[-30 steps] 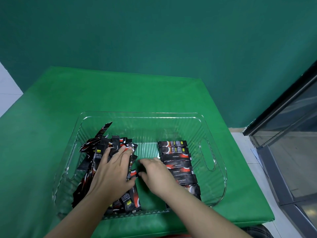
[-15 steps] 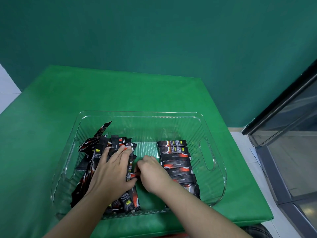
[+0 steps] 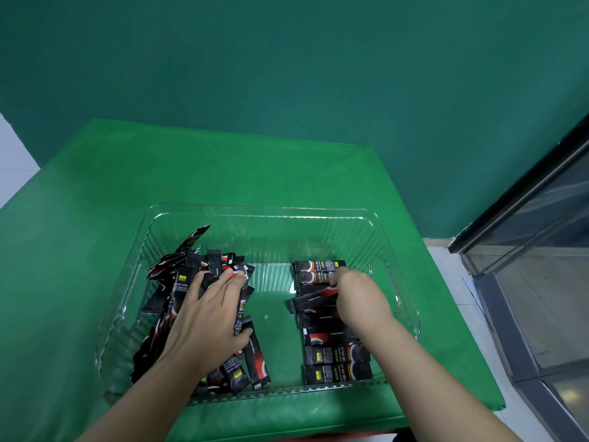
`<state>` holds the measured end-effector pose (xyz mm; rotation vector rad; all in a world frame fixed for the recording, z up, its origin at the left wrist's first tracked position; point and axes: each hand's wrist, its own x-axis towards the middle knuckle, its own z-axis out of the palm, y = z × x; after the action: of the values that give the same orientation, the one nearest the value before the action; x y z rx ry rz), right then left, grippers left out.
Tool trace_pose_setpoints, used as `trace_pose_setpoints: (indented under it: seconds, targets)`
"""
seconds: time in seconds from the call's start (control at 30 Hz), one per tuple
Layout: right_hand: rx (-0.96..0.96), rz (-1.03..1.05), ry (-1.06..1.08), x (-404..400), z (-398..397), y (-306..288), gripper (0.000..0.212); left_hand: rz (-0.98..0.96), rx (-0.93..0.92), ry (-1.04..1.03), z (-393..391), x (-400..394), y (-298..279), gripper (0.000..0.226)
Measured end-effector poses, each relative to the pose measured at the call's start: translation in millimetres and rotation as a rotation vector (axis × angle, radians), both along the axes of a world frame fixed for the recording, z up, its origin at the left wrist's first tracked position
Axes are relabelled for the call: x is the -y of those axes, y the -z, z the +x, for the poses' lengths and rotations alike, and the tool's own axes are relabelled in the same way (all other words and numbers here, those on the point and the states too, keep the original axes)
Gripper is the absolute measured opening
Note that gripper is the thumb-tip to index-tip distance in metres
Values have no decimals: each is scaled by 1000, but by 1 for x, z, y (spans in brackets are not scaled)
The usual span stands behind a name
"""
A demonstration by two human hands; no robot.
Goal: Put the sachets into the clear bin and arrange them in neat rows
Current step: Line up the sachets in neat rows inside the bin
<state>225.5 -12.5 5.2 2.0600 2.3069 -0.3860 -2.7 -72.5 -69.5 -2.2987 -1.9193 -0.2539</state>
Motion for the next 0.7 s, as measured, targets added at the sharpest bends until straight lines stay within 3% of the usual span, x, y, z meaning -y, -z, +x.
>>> trace_pose_setpoints:
  seconds: [0.13, 0.23, 0.43, 0.7]
  targets:
    - [162, 7, -47, 11, -10, -7, 54, -12, 1, -5, 0, 0, 0, 93]
    - [151, -10, -125, 24, -23, 3, 67, 0, -8, -2, 0, 0, 0, 93]
    - [201, -249, -186, 45, -41, 23, 60, 14, -14, -3, 0, 0, 0, 91]
    - [216, -291, -134, 48, -41, 29, 65, 9, -21, -9, 1, 0, 0, 90]
